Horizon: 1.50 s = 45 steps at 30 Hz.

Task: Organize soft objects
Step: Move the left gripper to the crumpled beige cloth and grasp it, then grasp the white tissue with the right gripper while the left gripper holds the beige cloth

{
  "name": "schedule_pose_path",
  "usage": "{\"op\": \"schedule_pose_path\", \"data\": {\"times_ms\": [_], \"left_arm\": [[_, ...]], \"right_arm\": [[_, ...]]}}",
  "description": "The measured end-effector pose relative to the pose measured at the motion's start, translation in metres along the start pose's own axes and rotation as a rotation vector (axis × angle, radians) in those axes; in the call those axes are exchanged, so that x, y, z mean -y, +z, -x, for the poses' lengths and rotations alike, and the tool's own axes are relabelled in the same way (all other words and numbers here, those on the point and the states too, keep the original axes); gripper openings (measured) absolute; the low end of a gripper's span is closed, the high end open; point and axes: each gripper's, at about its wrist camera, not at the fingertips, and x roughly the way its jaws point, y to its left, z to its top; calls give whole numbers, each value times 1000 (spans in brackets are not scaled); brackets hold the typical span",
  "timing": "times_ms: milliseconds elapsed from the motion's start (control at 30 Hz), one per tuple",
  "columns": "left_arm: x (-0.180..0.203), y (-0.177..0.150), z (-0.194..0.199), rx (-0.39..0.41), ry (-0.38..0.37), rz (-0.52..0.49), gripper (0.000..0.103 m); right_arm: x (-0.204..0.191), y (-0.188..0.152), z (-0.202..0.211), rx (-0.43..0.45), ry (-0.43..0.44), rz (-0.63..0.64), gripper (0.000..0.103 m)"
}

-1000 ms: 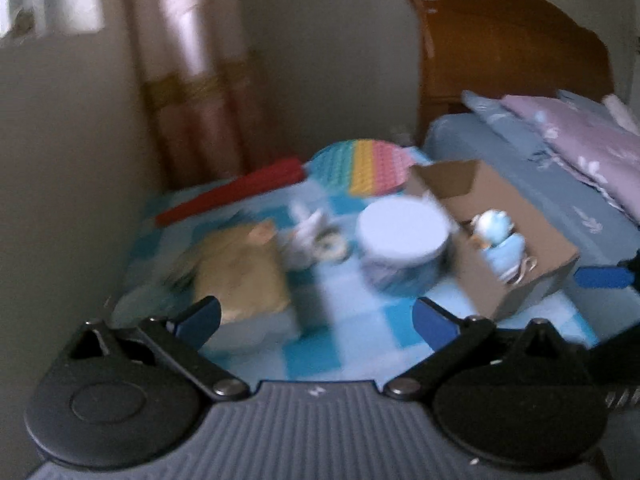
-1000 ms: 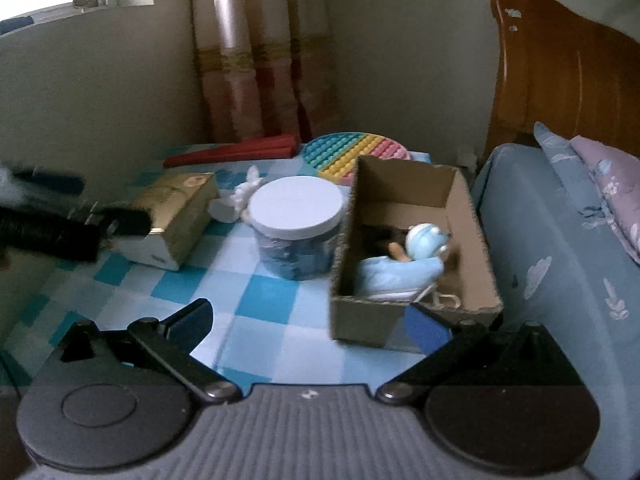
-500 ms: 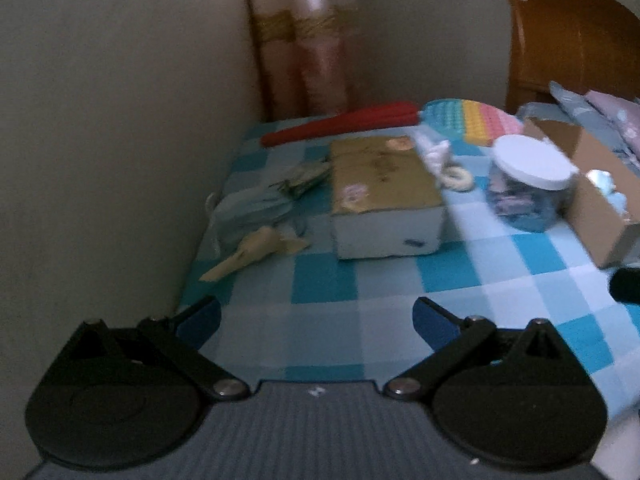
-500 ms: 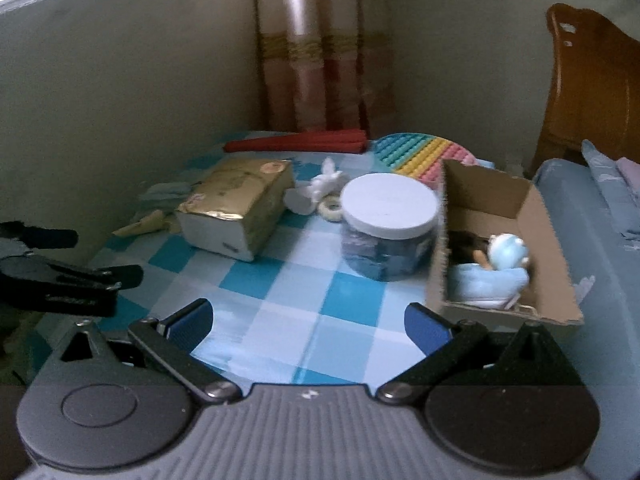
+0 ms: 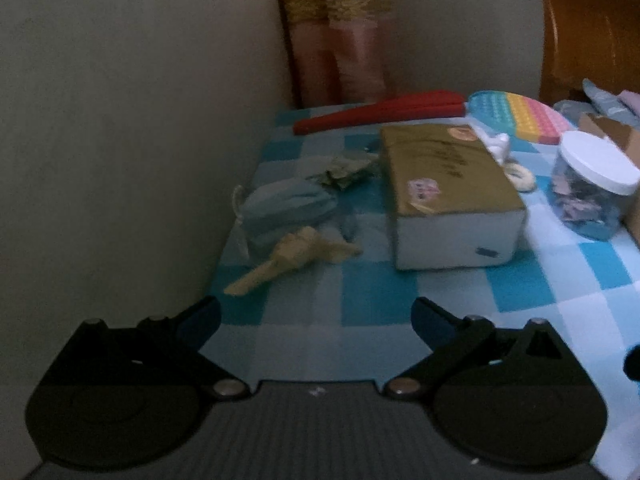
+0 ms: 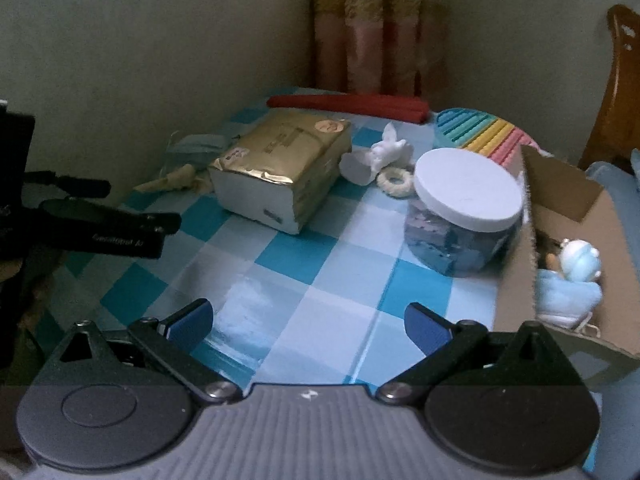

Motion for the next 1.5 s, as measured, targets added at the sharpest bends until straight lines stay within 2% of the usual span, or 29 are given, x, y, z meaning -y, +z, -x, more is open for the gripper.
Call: {"op": "schedule_pose_path", "data": {"times_ms": [100,133,200,400,633,700,800,867,933,1033,1300,1500], "left_arm": [[-3,5,-8,3,18,-7,93],[-4,7,-10,3,20,-7,87],[-8,11,-15,9,14,3,82],[-24,22,-28,7,-27,121,77],[-21,30,-50,-7,-10,127,63],[-21,31,-56,-12,-5,132,61],[-19,31,-64,-30,4,125,52],[-21,29,-66,-34,-8,135,50],[-22,28,-66,-41,-17,146,40],[-24,27,-65,-39,-27,147,34],[-26,23,-54,-55,-65,149,33],[-21,16,-38,-69,-109,128,33]], "right_arm": [[2,3,-8,-10,9,-6,103],[2,3,-11,-14,14,-10,103],[3,4,-16,-22,22,-21,103],[5,4,-27,-39,38,-31,103],[9,5,-32,-43,53,-50,103],[10,6,-32,-42,58,-51,103],[10,6,-32,-42,62,-50,103],[11,6,-32,-43,64,-48,103],[11,7,-32,-42,65,-44,103],[11,9,-32,-40,63,-42,103],[15,20,-24,-25,51,-20,103],[22,45,-18,-17,54,53,103]]}}
